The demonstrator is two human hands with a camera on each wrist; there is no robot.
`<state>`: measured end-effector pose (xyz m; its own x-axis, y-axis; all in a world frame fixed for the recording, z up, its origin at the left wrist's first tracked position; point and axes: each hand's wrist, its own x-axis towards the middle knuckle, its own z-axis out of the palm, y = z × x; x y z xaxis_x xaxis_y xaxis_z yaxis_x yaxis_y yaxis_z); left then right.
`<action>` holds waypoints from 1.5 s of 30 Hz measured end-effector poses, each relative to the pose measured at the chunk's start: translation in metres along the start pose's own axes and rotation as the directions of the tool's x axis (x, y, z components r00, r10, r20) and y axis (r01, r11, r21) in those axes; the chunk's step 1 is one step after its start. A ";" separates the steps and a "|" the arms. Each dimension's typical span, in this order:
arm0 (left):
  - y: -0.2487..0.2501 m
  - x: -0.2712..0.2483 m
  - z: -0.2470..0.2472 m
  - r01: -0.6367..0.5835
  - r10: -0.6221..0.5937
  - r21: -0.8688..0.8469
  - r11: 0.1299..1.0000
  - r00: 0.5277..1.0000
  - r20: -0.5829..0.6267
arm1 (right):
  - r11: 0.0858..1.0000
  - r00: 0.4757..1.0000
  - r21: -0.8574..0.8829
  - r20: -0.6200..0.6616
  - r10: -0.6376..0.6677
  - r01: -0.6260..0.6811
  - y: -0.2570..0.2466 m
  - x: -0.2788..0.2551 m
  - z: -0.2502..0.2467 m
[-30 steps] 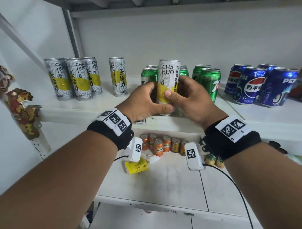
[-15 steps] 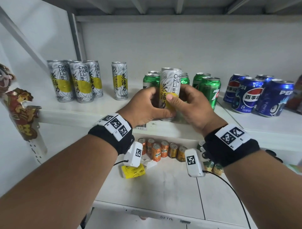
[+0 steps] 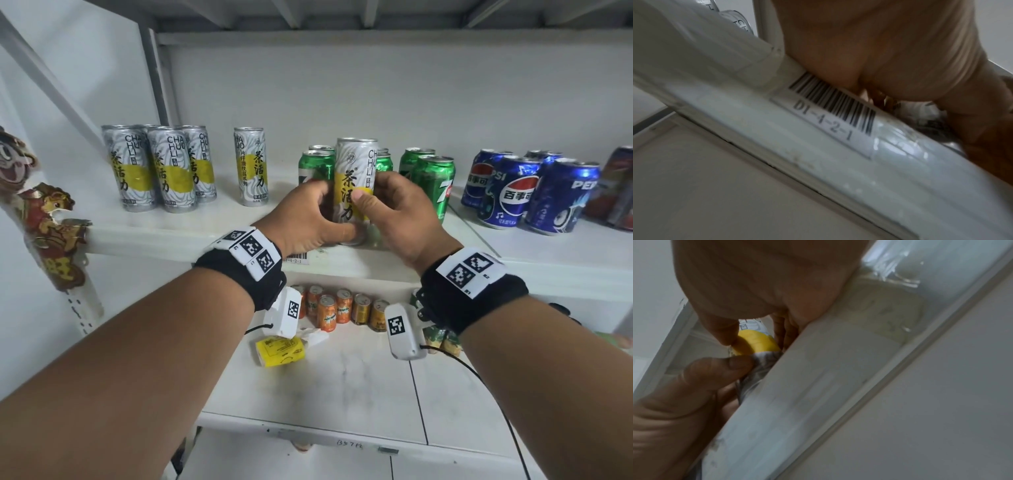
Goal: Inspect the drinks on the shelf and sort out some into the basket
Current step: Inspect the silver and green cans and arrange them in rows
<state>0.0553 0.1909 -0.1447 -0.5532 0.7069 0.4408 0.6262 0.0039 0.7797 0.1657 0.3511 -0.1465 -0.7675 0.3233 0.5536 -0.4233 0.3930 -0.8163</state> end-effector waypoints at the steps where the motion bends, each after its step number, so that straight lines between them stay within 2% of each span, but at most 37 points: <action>1: 0.001 -0.001 0.000 0.000 0.000 0.002 1.000 1.000 -0.005 | 1.000 1.000 0.008 -0.009 0.001 -0.001 -0.001 0.000 0.000; 6: 0.004 -0.010 -0.007 -0.004 0.004 0.002 1.000 1.000 -0.026 | 1.000 0.999 -0.006 -0.047 0.007 -0.007 -0.016 0.002 0.008; 9: 0.009 -0.023 -0.022 -0.012 0.014 0.070 0.997 0.999 -0.029 | 0.999 0.997 -0.024 -0.063 -0.049 0.047 -0.042 0.009 0.021; 14: 0.022 -0.042 -0.065 -0.006 0.010 0.098 0.995 0.999 -0.039 | 0.972 0.994 -0.207 0.021 -0.108 0.110 -0.089 0.028 0.061; 19: 0.043 -0.048 -0.126 -0.092 0.096 0.032 0.995 0.977 -0.190 | 0.944 0.982 -0.284 0.132 -0.133 0.167 -0.114 0.053 0.101; 23: 0.052 -0.042 -0.167 -0.096 0.131 0.151 0.984 0.961 -0.245 | 0.907 0.976 -0.366 0.134 -0.170 0.208 -0.124 0.079 0.131; 27: 0.055 -0.022 -0.200 0.023 0.079 0.338 0.941 0.956 -0.283 | 0.895 0.977 -0.392 0.083 -0.195 0.212 -0.127 0.116 0.147; 29: 0.055 -0.011 -0.214 0.065 0.060 0.445 0.893 0.964 -0.261 | 0.819 0.972 -0.526 0.099 -0.211 0.231 -0.122 0.133 0.151; 31: 0.052 0.001 -0.227 0.088 0.043 0.498 0.863 0.968 -0.246 | 0.705 0.966 -0.662 0.132 -0.222 0.253 -0.114 0.148 0.157; 35: 0.045 0.020 -0.245 0.108 0.015 0.569 0.815 0.978 -0.208 | 0.512 0.971 -0.826 0.217 -0.098 0.236 -0.101 0.168 0.176; 40: 0.033 0.042 -0.253 0.098 -0.002 0.677 0.729 0.990 -0.141 | 0.380 0.973 -0.907 0.223 0.066 0.182 -0.086 0.185 0.193; 45: 0.023 0.060 -0.253 0.074 -0.005 0.740 0.668 0.995 -0.095 | 0.246 0.978 -0.955 0.192 0.082 0.167 -0.078 0.197 0.194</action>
<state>-0.1023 0.0546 0.0128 -0.6062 0.6363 0.4771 0.7840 0.5788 0.2243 -0.0459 0.2167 -0.0063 -0.8780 0.1830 0.4423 0.2271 0.9727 0.0486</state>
